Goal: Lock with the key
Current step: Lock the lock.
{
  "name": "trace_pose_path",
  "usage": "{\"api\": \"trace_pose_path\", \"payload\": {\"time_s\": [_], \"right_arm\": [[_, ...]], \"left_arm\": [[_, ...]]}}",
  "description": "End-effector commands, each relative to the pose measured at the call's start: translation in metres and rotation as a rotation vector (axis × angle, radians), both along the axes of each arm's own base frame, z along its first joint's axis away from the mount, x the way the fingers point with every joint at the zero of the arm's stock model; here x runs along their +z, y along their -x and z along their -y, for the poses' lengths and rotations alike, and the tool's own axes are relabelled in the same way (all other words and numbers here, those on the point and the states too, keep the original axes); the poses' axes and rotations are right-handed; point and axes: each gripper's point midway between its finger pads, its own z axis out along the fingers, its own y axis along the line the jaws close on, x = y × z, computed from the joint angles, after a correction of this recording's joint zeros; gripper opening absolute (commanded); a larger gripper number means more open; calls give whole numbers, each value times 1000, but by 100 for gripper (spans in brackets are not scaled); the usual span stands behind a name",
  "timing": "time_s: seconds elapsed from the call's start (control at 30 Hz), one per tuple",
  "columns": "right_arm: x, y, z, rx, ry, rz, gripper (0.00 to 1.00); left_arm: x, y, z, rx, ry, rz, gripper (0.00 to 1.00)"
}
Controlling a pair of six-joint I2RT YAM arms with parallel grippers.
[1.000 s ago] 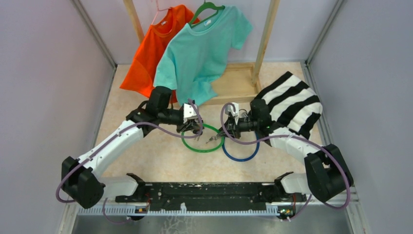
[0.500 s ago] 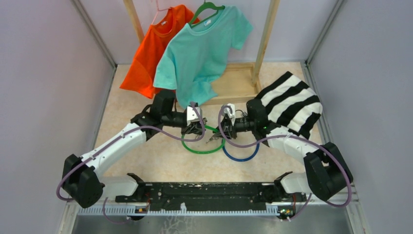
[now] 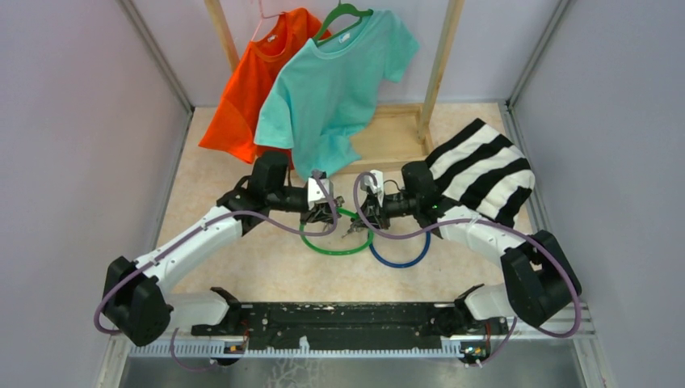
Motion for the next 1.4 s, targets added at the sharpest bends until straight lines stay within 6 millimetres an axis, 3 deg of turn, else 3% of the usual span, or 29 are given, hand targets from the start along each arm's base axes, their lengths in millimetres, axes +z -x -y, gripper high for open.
{"api": "trace_pose_path", "payload": {"time_s": [0.0,0.37,0.63,0.93,1.13,1.37], "right_arm": [[58,-13,-21,28,-113,222,0],[42,-12,3,-17,-90,217,0],[34,-10,6,-15,-84,202,0],[31,-9,6,-13,-81,194,0],[31,-9,6,-11,-80,193,0],[31,-8,6,-10,-83,190,0]], "left_arm": [[-28,35,-1,-108,-37,-101,16],[-27,24,-16,-44,-97,-37,59],[-19,12,-30,41,-97,-45,70],[8,11,-28,42,-52,-67,63],[20,10,-25,42,-45,-83,46],[13,10,-26,47,-50,-95,18]]}}
